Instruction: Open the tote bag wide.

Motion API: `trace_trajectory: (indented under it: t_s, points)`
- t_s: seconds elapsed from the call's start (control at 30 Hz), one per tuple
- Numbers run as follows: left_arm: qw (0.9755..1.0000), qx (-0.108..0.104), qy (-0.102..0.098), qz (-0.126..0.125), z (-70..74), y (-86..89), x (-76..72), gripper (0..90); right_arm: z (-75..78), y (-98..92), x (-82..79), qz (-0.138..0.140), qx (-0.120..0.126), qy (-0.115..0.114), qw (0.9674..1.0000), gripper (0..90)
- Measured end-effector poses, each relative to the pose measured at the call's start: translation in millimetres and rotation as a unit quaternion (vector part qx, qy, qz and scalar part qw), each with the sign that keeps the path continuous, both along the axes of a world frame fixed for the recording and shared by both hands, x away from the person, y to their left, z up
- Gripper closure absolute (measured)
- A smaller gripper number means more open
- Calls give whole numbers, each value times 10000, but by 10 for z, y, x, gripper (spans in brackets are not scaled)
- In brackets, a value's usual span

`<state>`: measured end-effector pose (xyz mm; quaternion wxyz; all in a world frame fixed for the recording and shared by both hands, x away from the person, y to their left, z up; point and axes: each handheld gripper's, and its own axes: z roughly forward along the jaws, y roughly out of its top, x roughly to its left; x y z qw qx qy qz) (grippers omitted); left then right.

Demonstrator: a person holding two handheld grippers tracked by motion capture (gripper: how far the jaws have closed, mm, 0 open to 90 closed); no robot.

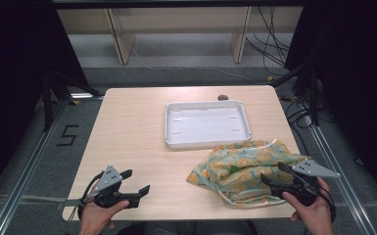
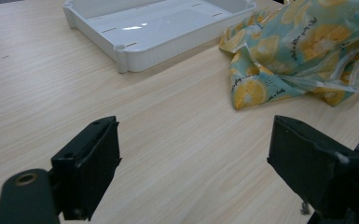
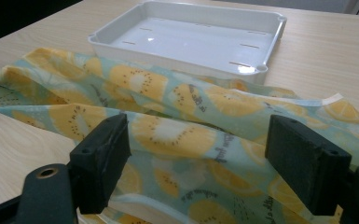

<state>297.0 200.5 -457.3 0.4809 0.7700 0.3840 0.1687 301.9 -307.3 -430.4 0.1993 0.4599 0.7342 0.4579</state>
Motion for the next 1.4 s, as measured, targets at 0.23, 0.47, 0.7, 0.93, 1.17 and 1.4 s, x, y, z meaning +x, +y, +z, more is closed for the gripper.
trace_trajectory:
  t_s: [0.23, 0.47, 0.7, 0.93, 1.17, 1.4]
  points:
    - [9999, -20, -21, -141, -8, -38, 2, 159, 3, -9, -4, -7, -35, 18, 10000, 231]
    - [9996, 111, -35, -268, -13, -82, 1, 158, 3, -11, 0, 10, -43, 1, 10000, 230]
    - [9993, 110, -120, -340, -1, -161, 3, 162, 2, -24, 10, -8, -72, -49, 10000, 229]
    - [9975, 112, -123, -682, -16, -386, 3, 164, 0, -31, 15, -45, -57, -63, 10000, 230]
    - [9937, 221, -137, -1094, -56, -760, 56, 166, 14, -46, 15, -7, -29, -124, 9999, 235]
    - [9895, 224, -237, -1408, -91, -1103, 177, 228, 3, -41, 18, -87, 34, -135, 9999, 235]
